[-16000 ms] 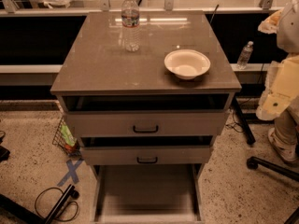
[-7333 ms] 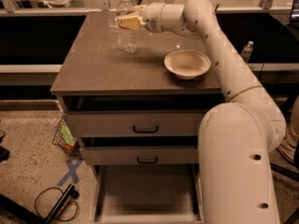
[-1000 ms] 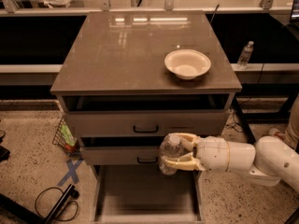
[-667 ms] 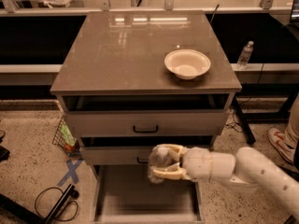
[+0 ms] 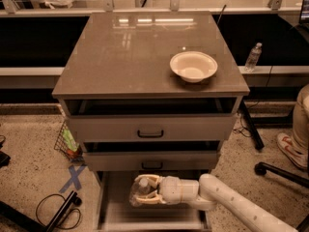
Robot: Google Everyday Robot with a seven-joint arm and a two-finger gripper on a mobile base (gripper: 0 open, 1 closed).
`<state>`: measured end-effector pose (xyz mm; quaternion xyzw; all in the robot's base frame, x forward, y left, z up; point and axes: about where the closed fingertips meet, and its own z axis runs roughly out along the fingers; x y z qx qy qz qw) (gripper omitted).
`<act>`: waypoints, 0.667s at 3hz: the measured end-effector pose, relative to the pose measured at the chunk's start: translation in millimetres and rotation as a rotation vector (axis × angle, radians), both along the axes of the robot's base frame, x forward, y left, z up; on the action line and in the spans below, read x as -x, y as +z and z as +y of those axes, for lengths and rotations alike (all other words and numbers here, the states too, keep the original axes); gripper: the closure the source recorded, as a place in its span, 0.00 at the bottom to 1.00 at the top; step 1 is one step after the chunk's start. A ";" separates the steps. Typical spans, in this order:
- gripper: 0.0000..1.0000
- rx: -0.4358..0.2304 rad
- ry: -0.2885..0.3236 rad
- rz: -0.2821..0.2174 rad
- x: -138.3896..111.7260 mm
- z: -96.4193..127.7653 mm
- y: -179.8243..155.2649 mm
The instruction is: Place water bottle into bottom drawer
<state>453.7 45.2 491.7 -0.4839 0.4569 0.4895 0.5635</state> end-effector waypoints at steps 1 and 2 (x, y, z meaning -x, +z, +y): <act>1.00 0.000 0.000 0.000 0.0 0.1 0.0; 1.00 -0.029 0.004 0.053 -8.6 7.2 -29.5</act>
Offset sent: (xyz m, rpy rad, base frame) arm 0.0205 0.0083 -0.0515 0.0532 0.1111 -0.0109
